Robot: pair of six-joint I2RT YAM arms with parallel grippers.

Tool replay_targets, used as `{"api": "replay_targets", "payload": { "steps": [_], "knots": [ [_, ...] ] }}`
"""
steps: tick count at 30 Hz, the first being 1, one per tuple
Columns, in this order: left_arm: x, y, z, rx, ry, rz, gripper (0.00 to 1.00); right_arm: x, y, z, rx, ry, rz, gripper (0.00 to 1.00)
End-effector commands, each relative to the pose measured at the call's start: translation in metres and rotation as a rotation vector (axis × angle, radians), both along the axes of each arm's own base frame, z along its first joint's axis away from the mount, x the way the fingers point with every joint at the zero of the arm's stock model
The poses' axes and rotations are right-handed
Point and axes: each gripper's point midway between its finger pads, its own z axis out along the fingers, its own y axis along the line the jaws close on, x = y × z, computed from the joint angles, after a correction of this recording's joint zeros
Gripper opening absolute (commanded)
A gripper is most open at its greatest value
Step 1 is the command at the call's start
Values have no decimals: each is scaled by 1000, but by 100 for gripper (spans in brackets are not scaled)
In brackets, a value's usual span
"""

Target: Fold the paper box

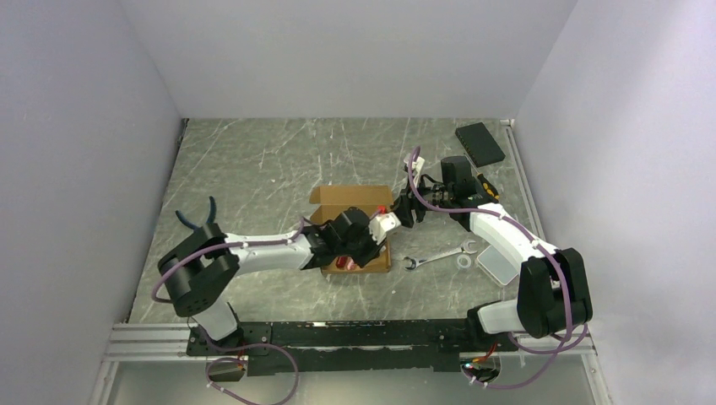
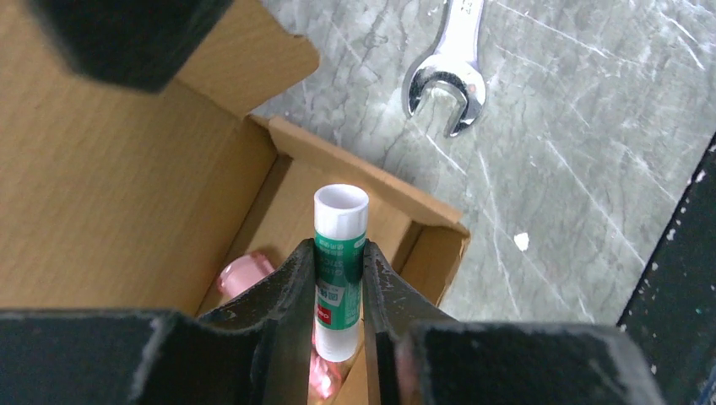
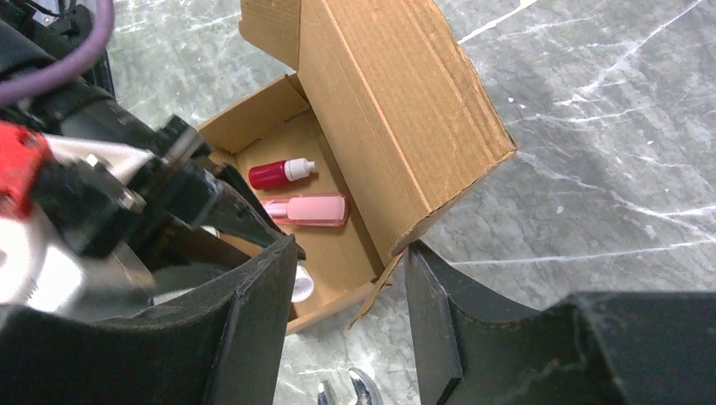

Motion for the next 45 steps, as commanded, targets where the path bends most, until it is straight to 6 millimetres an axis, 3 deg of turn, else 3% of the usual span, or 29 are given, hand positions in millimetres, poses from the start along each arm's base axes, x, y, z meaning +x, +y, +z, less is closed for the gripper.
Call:
{"api": "replay_targets", "payload": {
  "steps": [1,8,13,18,23,29,33,36,40,43,45],
  "knots": [
    [17,-27,18,-76,-55,34,11,7,5,19,23,-63,23,53],
    [18,-17,7,-55,-8,121,36,8,4,20,24,-66,22,53],
    [11,-9,25,-86,7,141,47,7,4,21,22,-71,24,53],
    [5,1,56,-108,-15,134,57,7,3,21,16,-79,29,54],
    [15,46,92,-51,-65,233,75,5,1,25,9,-112,43,57],
    [44,138,148,-164,-38,440,91,7,-5,26,-13,-136,45,66],
    [52,183,170,-201,-95,516,99,13,-19,31,-36,-157,22,70],
    [54,198,174,-182,-132,532,99,14,-38,36,-68,-204,13,77],
    [60,203,162,-160,-149,530,100,5,-66,40,-136,-312,43,87],
    [63,208,151,-136,-152,532,99,-13,-81,34,-211,-428,131,99],
    [62,215,149,-118,-144,551,100,-26,-91,25,-278,-453,165,100]
  ]
}}
